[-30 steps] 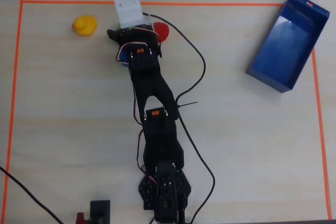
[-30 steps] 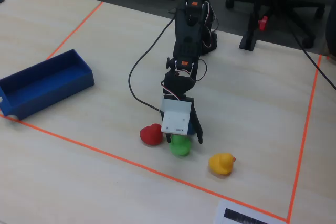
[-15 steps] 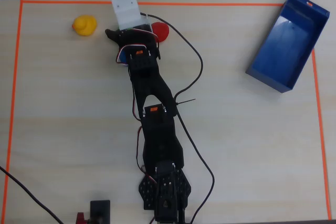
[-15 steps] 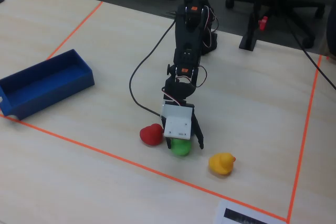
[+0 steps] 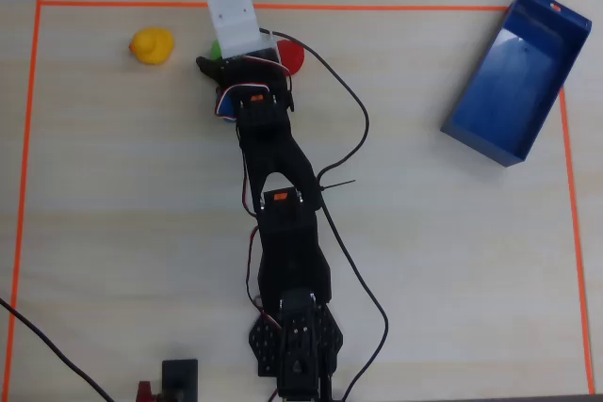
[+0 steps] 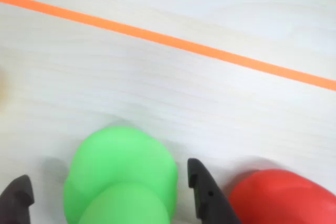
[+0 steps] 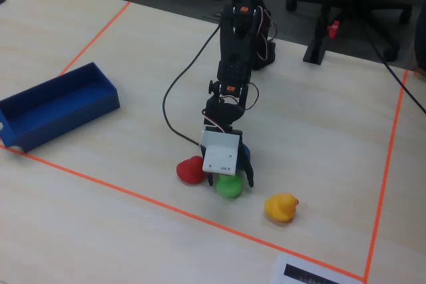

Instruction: Grasp green duck and put it into box.

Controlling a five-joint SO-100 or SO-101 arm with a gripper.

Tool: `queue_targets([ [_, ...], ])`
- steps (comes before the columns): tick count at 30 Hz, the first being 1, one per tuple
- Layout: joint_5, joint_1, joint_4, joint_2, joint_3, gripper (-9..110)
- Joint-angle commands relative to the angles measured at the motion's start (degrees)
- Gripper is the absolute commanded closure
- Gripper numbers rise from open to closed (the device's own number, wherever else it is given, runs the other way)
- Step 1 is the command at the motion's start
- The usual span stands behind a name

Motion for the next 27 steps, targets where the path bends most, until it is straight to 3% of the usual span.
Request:
queue_targets([
  [1,-0.6,1.1,-0.1,2.1,1.3,63],
  [11,-1.5,0.8,-0.1,3.9,5.2,69],
  [18,-2.4,0.8,-4.1,3.7,5.0,101],
  [27,-1.7,1.5,-6.0,6.6,5.4,101],
])
